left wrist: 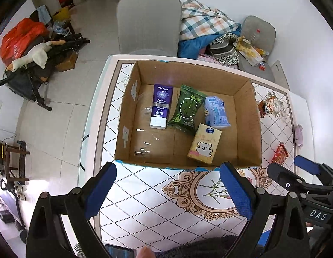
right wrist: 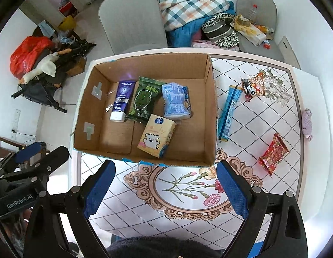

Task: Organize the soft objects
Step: 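Grasp the orange snack bag with left tool while right tool grasps the red-green snack bag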

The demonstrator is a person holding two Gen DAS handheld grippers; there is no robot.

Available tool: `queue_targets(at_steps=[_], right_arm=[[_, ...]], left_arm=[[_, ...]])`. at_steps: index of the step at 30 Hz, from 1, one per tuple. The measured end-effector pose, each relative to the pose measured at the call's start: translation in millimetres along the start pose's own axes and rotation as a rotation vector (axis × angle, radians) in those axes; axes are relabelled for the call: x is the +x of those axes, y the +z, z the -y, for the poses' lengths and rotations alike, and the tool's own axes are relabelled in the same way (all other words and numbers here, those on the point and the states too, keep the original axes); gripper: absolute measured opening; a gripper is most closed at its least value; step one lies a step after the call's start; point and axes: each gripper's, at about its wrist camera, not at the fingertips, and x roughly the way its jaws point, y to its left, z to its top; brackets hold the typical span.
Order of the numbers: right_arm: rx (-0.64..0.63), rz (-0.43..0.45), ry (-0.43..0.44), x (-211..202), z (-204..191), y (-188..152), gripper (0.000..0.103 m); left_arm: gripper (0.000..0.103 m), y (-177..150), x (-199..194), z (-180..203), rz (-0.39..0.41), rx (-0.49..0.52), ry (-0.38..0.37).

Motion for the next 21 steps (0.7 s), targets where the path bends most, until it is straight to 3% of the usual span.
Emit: queue_targets(at_steps=[6, 11, 16, 21], right_arm=[[0.074, -0.013, 0.062, -1.0, 29.5, -2.7, 0.097], [0.254, -0.024, 0.047, 3.9, 112.9, -5.6, 0.097], [0.450, -0.038, -0.023, 21.4, 216.8, -14.2, 0.097], [0.624, -0.074, -0.088, 57.0, 314.3, -28.5, 0.097]], left_arm=[[0.098, 3.2, -4.7, 30.3, 0.001, 0.049, 0.015], [0.098, 25.0, 3.7, 91.5, 0.021, 0.149, 0.003], [0.098, 54.6, 36.5, 195.1, 0.042, 0.389, 0.054], [0.098, 80.2, 105.5, 297.8, -0.005, 0.630, 0.153]])
